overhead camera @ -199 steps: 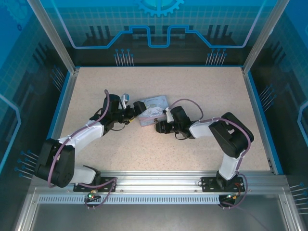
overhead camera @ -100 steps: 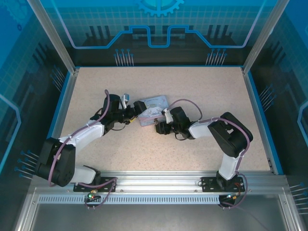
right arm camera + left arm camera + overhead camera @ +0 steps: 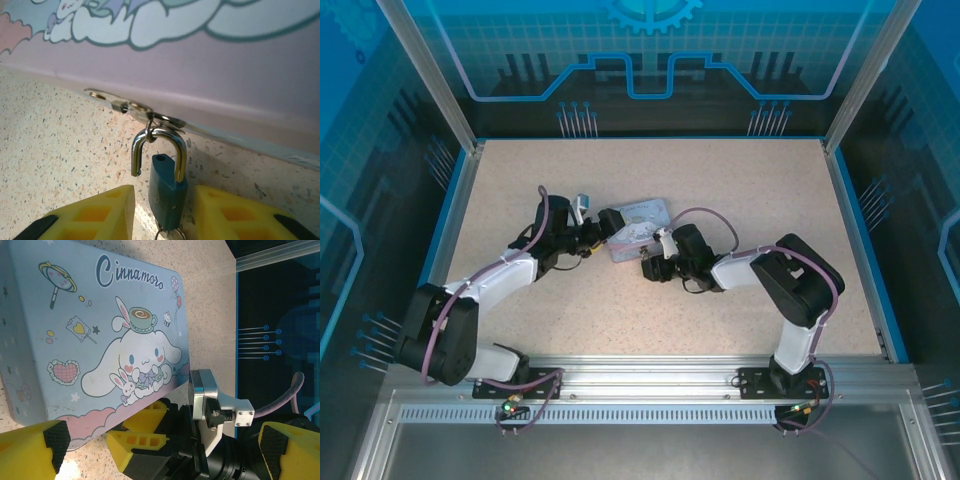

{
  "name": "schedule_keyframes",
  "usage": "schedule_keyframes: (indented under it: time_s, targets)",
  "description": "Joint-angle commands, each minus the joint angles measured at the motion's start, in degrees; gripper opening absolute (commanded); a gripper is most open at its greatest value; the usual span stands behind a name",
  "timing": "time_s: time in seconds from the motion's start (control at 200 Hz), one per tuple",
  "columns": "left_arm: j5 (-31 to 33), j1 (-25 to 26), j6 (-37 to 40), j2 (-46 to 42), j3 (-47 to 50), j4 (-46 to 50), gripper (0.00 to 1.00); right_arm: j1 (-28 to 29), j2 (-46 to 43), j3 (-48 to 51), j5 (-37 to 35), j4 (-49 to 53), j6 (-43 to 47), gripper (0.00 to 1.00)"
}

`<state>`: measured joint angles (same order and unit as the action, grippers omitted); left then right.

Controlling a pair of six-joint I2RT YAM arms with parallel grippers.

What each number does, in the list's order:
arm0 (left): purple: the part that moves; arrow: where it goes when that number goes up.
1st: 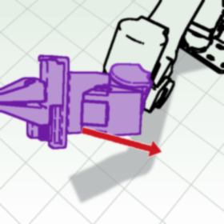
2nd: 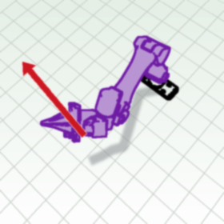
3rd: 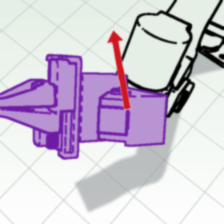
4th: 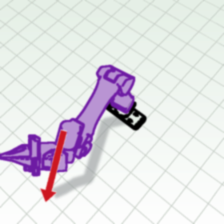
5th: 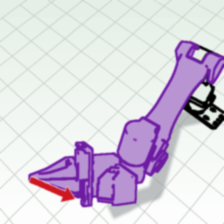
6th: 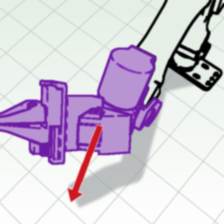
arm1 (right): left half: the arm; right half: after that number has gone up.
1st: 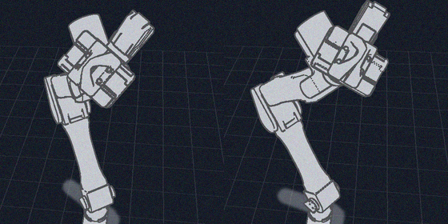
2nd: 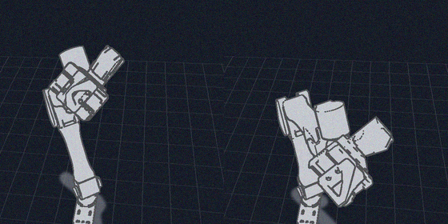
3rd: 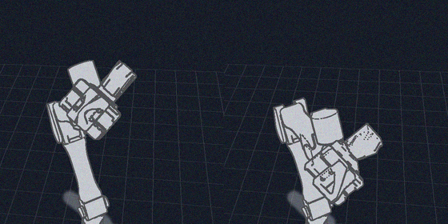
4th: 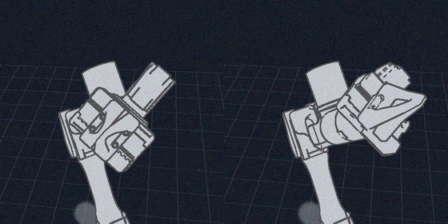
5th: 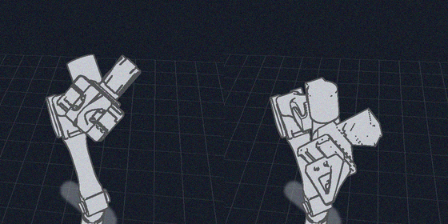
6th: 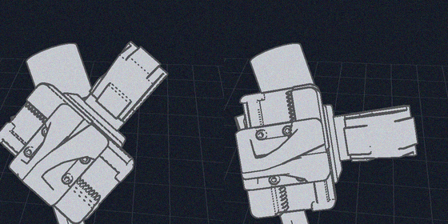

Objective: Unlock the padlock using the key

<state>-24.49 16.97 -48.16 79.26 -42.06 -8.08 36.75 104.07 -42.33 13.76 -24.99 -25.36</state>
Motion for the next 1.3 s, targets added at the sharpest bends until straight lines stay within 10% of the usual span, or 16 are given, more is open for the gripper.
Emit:
schedule_keyframes:
  time_s: [0.0, 0.625, 1.296]
  targets:
    - [-1.57, -0.44, -1.06, 0.63, 0.19, -1.23, 0.99, 0.78, 1.23, -0.12, -0.07, -1.12, 0.82, 0.35]
    - [6.76, -0.44, 7.33, -0.83, -4.6, 11.85, 0.99, 0.26, -0.2, -0.67, -0.15, 1.69, -2.65, 0.03]
    - [26.68, 3.21, 17.03, 3.2, -11.01, 27.05, 0.99, 0.32, -3.44, -2.5, 0.8, 8.23, -20.85, 0.0]
